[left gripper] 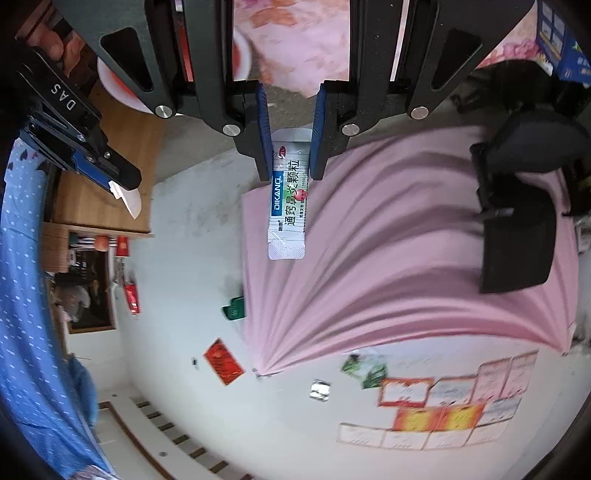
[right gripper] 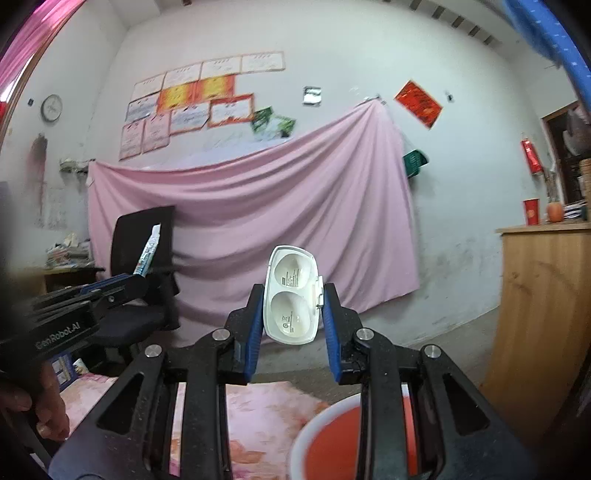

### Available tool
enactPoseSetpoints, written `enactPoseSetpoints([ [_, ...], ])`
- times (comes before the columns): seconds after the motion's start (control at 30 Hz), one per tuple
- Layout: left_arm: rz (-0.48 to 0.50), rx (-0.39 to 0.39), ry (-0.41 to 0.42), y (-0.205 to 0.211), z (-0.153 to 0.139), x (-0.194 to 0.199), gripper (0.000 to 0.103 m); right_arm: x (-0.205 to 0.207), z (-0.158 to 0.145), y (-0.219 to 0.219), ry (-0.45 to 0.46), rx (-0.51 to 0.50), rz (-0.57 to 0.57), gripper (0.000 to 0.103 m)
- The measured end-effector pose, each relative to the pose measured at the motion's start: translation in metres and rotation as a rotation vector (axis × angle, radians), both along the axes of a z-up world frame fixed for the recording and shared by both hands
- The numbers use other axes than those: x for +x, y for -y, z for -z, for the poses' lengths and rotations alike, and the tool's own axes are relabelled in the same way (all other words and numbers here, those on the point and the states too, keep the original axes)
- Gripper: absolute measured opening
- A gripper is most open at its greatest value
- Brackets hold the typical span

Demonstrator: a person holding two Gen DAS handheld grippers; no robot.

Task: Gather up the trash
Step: 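Lift and carry the white case and sachet over the orange basin, then open both tools to drop the case and sachet into the basin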

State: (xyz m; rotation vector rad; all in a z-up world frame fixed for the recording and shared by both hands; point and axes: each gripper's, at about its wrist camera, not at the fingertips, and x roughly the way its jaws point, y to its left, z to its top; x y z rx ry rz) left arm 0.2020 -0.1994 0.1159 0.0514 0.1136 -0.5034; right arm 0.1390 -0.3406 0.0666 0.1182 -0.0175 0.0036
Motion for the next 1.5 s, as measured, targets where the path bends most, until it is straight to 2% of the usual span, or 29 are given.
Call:
enactPoseSetpoints([
  [0.23,0.077,0.042,0.001,0.054,-0.002,-0.018,0.017,-0.019,-0.002,0.040,-0.001,0.027,0.070,0.053],
  [0.4,0.112,0.081,-0.044,0.087,0.009,-0.019,0.017,-0.021,0.001,0.062,-0.049,0.067,0.105,0.052],
  [0.5,0.129,0.109,-0.101,0.102,0.021,-0.011,0.017,-0.012,0.011,0.076,-0.112,0.110,0.105,0.052],
  [0.67,0.168,0.164,-0.258,0.130,0.051,0.011,0.017,-0.005,0.028,0.094,-0.202,0.170,0.110,0.052],
  [0.87,0.189,0.225,-0.424,0.156,0.083,0.035,0.017,0.009,0.046,0.105,-0.322,0.193,0.130,0.053],
  [1.1,0.197,0.228,-0.490,0.159,0.091,0.046,0.018,0.011,0.053,0.120,-0.360,0.217,0.159,0.055],
  [1.23,0.189,0.214,-0.493,0.151,0.089,0.045,0.036,0.009,0.053,0.120,-0.363,0.222,0.171,0.060],
  [1.4,0.158,0.185,-0.483,0.137,0.081,0.043,0.036,0.008,0.052,0.119,-0.366,0.210,0.172,0.063],
  [1.5,0.139,0.170,-0.478,0.127,0.076,0.042,0.040,0.007,0.051,0.116,-0.363,0.200,0.172,0.065],
])
